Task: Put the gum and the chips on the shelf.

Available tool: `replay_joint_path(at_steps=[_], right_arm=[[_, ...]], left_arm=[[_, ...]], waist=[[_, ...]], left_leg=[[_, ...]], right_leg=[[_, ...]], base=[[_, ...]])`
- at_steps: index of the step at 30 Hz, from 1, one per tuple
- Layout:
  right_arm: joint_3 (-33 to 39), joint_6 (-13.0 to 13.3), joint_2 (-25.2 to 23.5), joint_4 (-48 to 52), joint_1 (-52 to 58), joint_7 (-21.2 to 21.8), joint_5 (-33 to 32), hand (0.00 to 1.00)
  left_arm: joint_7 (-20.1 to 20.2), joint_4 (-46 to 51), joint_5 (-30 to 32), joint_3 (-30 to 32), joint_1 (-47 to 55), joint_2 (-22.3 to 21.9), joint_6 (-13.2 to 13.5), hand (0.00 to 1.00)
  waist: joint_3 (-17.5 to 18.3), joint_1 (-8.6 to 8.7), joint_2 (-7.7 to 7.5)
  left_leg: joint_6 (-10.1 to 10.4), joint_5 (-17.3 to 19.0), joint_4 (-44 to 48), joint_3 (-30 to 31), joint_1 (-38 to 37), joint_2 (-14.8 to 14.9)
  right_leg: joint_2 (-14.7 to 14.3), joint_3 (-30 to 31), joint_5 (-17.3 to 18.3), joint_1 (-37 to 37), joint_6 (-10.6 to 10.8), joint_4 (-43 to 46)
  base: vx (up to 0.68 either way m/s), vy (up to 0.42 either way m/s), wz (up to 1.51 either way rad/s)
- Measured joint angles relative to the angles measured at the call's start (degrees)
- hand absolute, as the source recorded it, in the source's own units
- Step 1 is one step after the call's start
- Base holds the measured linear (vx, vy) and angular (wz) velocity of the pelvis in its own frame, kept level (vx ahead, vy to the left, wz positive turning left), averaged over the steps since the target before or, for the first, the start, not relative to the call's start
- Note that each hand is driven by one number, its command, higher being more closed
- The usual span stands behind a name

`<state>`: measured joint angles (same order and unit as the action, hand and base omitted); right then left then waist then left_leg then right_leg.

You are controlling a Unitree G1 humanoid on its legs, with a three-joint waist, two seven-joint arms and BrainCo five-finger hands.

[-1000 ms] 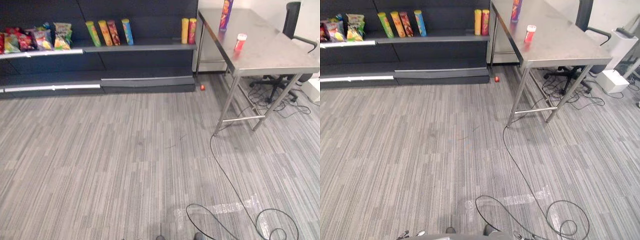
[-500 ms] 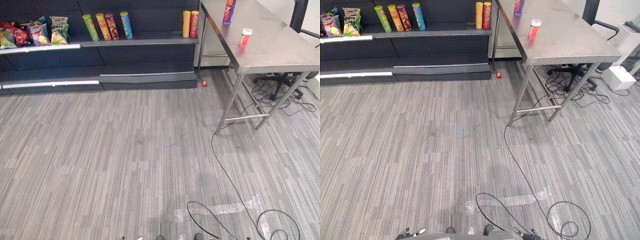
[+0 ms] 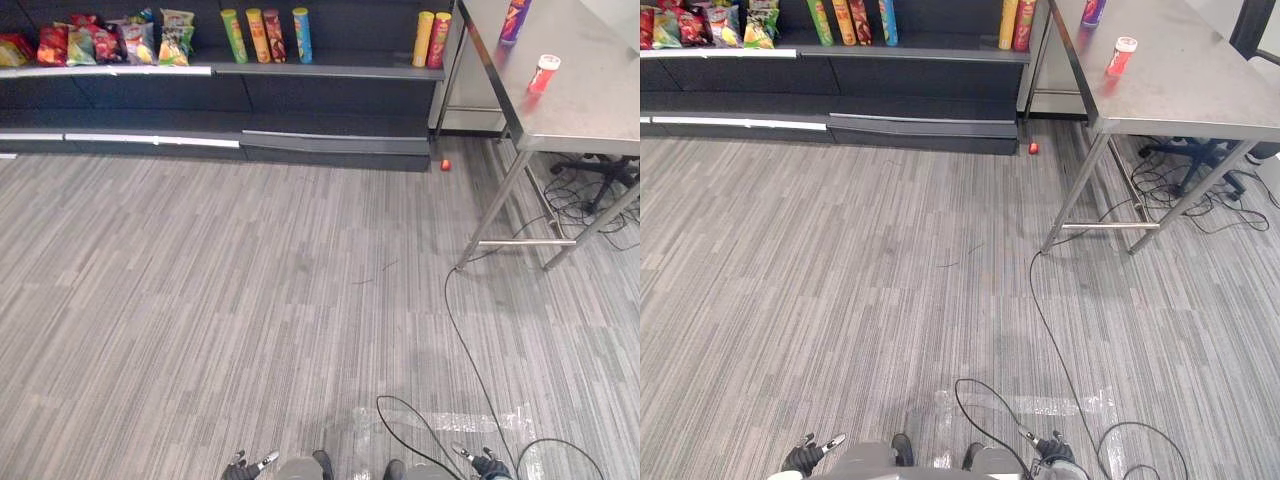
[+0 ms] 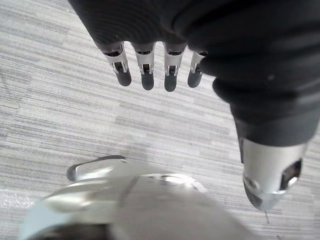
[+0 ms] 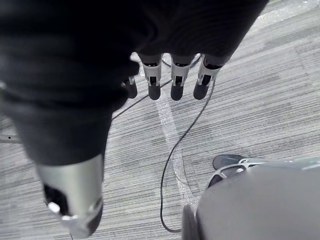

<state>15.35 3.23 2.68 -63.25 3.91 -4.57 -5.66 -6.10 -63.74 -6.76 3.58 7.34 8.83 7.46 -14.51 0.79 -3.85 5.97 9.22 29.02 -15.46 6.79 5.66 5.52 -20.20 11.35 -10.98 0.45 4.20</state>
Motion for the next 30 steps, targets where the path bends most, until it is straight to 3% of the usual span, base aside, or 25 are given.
replay_joint_path(at_steps=[3, 7, 8, 9, 10, 11, 12, 15, 16, 17, 20, 21, 22, 23, 24, 26, 29, 30], right_arm=[[0.03, 0.02, 0.61, -0.48, 0.85, 0.02, 0.0, 0.0], [-0.01, 0.01, 1.08, -0.58, 1.21, 0.01, 0.05, 0.0], [-0.05, 0.0, 1.3, -0.59, 1.29, 0.01, 0.07, 0.0], [-0.21, -0.05, 1.53, -0.67, 1.25, -0.03, 0.13, 0.0], [-0.79, -0.07, 1.18, -0.71, 1.18, 0.02, 0.29, 0.0], [-0.98, -0.08, 0.97, -0.89, 1.08, 0.03, 0.52, 0.0], [-1.04, -0.04, -0.04, -0.88, 0.51, 0.23, 1.13, 0.0], [0.25, -0.11, -0.45, -0.78, 0.5, 1.01, 1.33, 0.0], [0.71, -0.09, -0.31, -0.7, 0.9, 1.11, 1.32, 0.0], [1.06, -0.09, -0.28, -0.68, 0.89, 1.16, 1.32, 0.0], [2.14, -0.19, -0.16, -0.61, 1.13, 1.38, 1.35, 0.0], [2.29, -0.09, -0.06, -0.46, 1.02, 1.17, 1.35, 0.0], [2.36, -0.06, -0.03, -0.35, 0.99, 0.98, 1.35, 0.0], [2.51, -0.02, 0.11, 0.07, 0.84, 0.7, 1.34, 0.0], [2.46, 0.02, 0.44, 1.1, 1.27, 0.21, 1.28, 0.0], [2.48, 0.29, 0.81, 1.97, 1.54, 0.03, 1.16, 0.0], [2.27, 0.91, 0.59, 2.28, 0.9, -0.16, 0.31, 0.0], [2.6, 0.86, 0.71, 2.06, 0.9, -0.15, 0.0, 0.0]], left_arm=[[-0.03, 0.01, -2.24, 0.27, 0.39, -0.63, 0.39, 0.0], [-0.08, -0.02, -3.76, 0.38, 0.45, -1.15, 0.81, 0.0], [-0.11, -0.03, -3.79, 0.43, 0.44, -1.35, 0.81, 0.0], [-0.01, -0.1, -3.85, 0.93, 0.24, -1.61, 0.78, 0.0], [0.11, -0.12, -4.02, 1.42, 0.7, -1.15, 0.82, 0.0], [0.11, -0.12, -4.15, 1.46, 0.73, -0.63, 0.82, 0.0], [0.1, -0.23, -4.16, 1.45, 0.54, 0.23, 0.79, 0.0], [0.08, -1.82, -4.14, 1.45, -0.52, 0.3, 0.79, 0.0], [0.09, -2.15, -4.1, 1.39, -0.41, 0.26, 0.75, 0.0], [0.12, -2.15, -4.04, 1.38, -0.27, 0.27, 0.75, 0.0], [0.24, -1.93, -3.64, 1.23, -0.26, 0.56, 0.75, 0.0], [0.21, -1.96, -3.27, 1.15, -0.32, 0.66, 0.67, 0.0], [0.2, -1.95, -3.15, 0.87, -0.45, 0.72, 0.66, 0.0], [0.16, -1.98, -3.17, -0.64, -0.37, 0.75, 0.63, 0.0], [0.2, -1.98, -3.17, -2.45, -0.49, 0.71, 0.63, 0.0], [0.24, -1.98, -3.16, -3.72, -0.9, 0.38, 0.63, 0.0], [0.31, -1.95, -2.62, -3.69, -1.31, -0.13, 0.65, 0.0], [0.41, -1.94, -1.13, -3.63, -1.57, -0.48, 0.66, 0.0]], waist=[[0.0, -0.35, 0.91], [0.06, -0.42, 1.98], [0.16, -0.43, 2.29], [0.25, -0.93, 2.99], [0.91, -1.26, 2.0], [1.16, -1.27, 1.11], [1.99, -1.06, -0.79], [2.42, -1.12, -0.95], [3.09, -0.95, -0.7], [3.41, -0.87, -0.59], [3.76, -0.66, -0.47], [3.82, -0.3, -0.58], [3.73, 0.19, -0.44], [3.29, 0.8, 0.32], [2.86, 0.96, 1.38], [2.14, 1.3, 2.74], [1.59, 3.65, 3.82], [1.25, 4.32, 4.47]], left_leg=[[-0.62, -0.73, -5.25, -1.09, 3.4, 3.11], [-0.02, -8.02, -23.65, -0.86, 5.7, 4.33], [-0.09, -8.23, -24.23, -0.9, 6.08, 4.64], [-0.79, -11.67, -23.62, -1.11, 6.01, 4.75], [-2.43, -14.15, -21.62, -1.83, 5.94, 3.17], [-3.63, -13.15, -20.49, -2.6, 6.12, 2.09], [-4.46, -10.93, -19.72, -4.42, 6.15, -0.07], [-7.07, -5.11, -14.63, -6.47, 4.56, -2.9], [-7.73, -1.71, -12.89, -7.27, 2.55, -3.44], [-7.82, -0.59, -12.79, -7.24, 1.49, -3.82], [-9.05, 2.41, -15.22, -7.21, -4.31, -5.95], [-9.22, 2.86, -17.32, -6.48, -7.42, -6.82], [-9.28, 2.91, -18.71, -5.7, -9.14, -7.19], [-9.16, 2.81, -21.52, -4.78, -12.86, -7.36], [-9.12, 2.76, -23.62, -4.48, -16.2, -6.78], [-9.12, 2.76, -25.3, -4.35, -19.76, -5.56], [-8.31, 3.3, -27.37, -3.82, -22.53, -3.54], [-5.32, 5.22, -29.14, -3.69, -23.82, -2.5]], right_leg=[[-0.08, 0.66, 0.97, -2.18, 1.67, -0.19], [0.09, 2.98, 2.14, -3.16, 4.28, -1.74], [0.09, 3.46, 2.34, -3.39, 4.88, -2.04], [0.93, 4.72, 2.99, -4.45, 6.49, -2.2], [3.32, 5.88, 3.79, -4.76, 8.04, -2.18], [4.86, 6.35, 3.92, -4.66, 8.33, -2.13], [7.51, 7.38, 2.52, -3.84, 9.33, -1.06], [12.08, 12.05, 0.59, -1.25, 10.11, 7.85], [13.57, 14.54, -1.07, 2.09, 8.53, 18.05], [14.27, 14.6, -2.75, 3.74, 8.12, 22.69], [17.98, 14.26, -11.88, 10.98, 3.44, 41.51], [18.48, 13.45, -10.08, 14.47, 2.03, 49.66], [18.34, 12.2, -8.38, 15.8, 1.81, 52.59], [17.32, 9.19, -4.01, 18.07, 1.79, 56.22], [15.72, 5.97, 0.48, 20.33, 1.92, 56.32], [12.65, 1.31, 4.07, 24.34, 0.89, 50.83], [7.49, -0.29, 1.65, 31.04, 1.76, 29.82], [6.01, 0.19, -3.59, 31.79, 1.9, 18.65]], base=[[0.06, 0.073, -0.18], [0.22, 0.2, -0.24], [0.31, 0.295, -0.41], [0.43, 0.368, -0.54], [0.45, 0.352, -0.57], [0.51, 0.29, -0.5], [0.44, 0.219, -0.29], [0.43, 0.27, -0.21], [0.57, 0.394, -0.22], [0.38, 0.257, -0.08], [0.32, 0.18, 0.06], [0.37, 0.185, 0.15], [0.46, 0.178, 0.25], [0.4, 0.128, 0.25], [0.39, 0.108, 0.21], [0.36, 0.011, 0.15], [0.43, -0.119, 0.47], [0.33, -0.139, 0.54]])
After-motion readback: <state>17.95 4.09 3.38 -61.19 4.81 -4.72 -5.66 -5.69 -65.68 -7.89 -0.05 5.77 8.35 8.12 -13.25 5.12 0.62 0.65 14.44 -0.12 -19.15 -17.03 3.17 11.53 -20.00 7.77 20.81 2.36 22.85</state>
